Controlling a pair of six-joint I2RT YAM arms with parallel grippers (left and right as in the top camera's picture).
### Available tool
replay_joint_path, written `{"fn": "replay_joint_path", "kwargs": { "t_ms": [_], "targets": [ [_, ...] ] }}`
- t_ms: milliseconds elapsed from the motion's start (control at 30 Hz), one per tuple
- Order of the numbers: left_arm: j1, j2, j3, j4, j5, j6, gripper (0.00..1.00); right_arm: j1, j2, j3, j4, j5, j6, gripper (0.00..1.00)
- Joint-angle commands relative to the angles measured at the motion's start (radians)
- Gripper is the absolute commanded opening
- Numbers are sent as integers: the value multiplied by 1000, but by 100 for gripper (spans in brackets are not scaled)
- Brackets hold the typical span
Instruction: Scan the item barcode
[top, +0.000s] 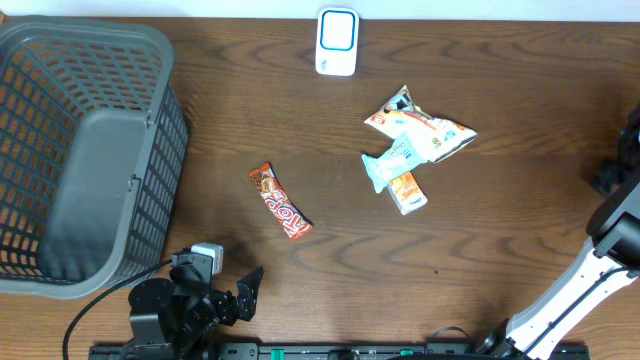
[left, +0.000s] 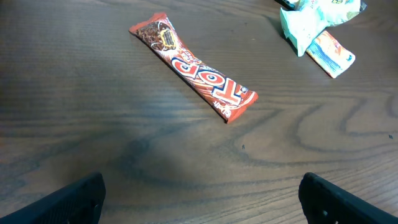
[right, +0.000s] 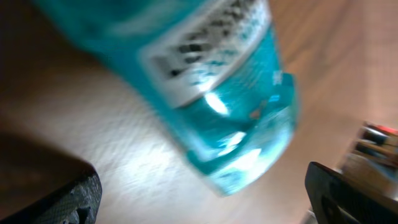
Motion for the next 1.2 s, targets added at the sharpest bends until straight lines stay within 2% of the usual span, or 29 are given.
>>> {"fn": "replay_joint_path", "kwargs": {
  "t_ms": [0,200,367,600,933,1033,1167],
  "targets": [
    [-3,-1,1,-3,-6,6,99,48,-116,-5,18,-180,33,99],
    [-3,-1,1,-3,-6,6,99,179,-302,-5,68,-421,29,99],
    [-3,-1,1,-3,-6,6,99,329,-377,-5,87,-594,3,99],
    [-3,-1,1,-3,-6,6,99,587,-376,-6,-82,-688,84,99],
    [-3,-1,1,-3,-10,6,99,847,-451,-7,-189,-629,123,99],
    [-3,-1,1,-3,-10,6,99,930,-448,-32,-190,-511,130,99],
    [-3,-1,1,-3,-9,6,99,1038,-448,-119,-180,-327,225,99]
  ]
}}
